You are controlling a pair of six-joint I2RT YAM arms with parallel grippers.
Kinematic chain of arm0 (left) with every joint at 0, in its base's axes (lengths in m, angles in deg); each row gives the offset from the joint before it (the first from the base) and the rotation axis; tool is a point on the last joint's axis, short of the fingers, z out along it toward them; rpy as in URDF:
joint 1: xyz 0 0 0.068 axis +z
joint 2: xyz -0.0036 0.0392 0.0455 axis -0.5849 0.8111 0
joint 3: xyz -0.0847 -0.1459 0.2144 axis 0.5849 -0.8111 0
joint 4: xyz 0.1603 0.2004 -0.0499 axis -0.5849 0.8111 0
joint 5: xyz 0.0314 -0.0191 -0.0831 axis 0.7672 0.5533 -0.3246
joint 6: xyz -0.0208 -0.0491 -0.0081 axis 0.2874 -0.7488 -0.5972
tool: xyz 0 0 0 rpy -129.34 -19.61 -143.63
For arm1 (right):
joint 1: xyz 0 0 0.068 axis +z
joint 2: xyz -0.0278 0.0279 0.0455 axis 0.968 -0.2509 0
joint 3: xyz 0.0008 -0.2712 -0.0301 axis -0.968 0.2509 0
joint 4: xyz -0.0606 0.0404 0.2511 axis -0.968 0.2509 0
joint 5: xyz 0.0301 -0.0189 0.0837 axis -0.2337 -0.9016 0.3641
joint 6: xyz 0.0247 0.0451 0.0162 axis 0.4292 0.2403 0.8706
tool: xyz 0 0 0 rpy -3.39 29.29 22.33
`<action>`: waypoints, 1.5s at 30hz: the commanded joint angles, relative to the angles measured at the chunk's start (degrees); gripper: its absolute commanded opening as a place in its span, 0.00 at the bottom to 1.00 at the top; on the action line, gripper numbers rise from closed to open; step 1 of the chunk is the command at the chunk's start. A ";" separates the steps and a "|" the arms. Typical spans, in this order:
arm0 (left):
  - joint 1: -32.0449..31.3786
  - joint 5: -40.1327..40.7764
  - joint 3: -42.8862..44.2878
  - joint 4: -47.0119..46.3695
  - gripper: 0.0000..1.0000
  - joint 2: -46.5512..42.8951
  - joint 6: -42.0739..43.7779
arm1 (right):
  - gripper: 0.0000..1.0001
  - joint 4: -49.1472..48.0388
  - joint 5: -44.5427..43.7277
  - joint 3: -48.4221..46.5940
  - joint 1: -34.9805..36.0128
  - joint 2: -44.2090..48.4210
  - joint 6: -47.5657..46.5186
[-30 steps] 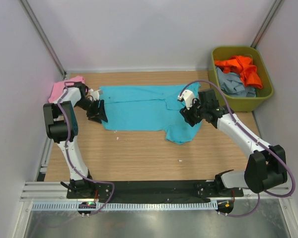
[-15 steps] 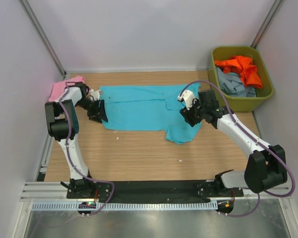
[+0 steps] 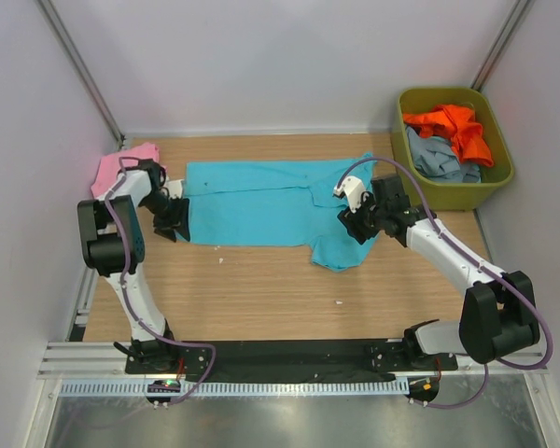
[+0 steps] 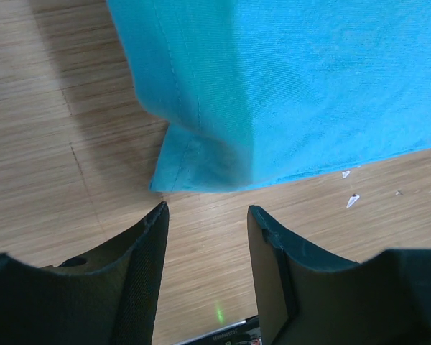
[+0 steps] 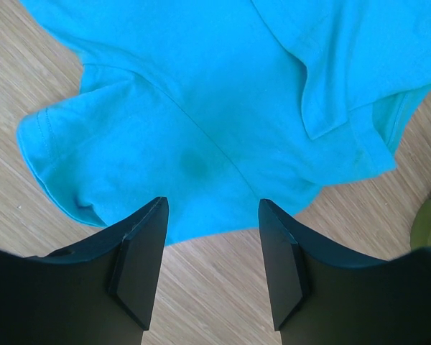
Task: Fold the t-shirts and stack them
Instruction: Fold the tshirt
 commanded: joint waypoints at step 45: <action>0.36 5.17 -6.90 -2.49 0.49 -10.34 -4.93 | 0.60 -4.64 -2.09 3.96 -0.71 2.37 -2.32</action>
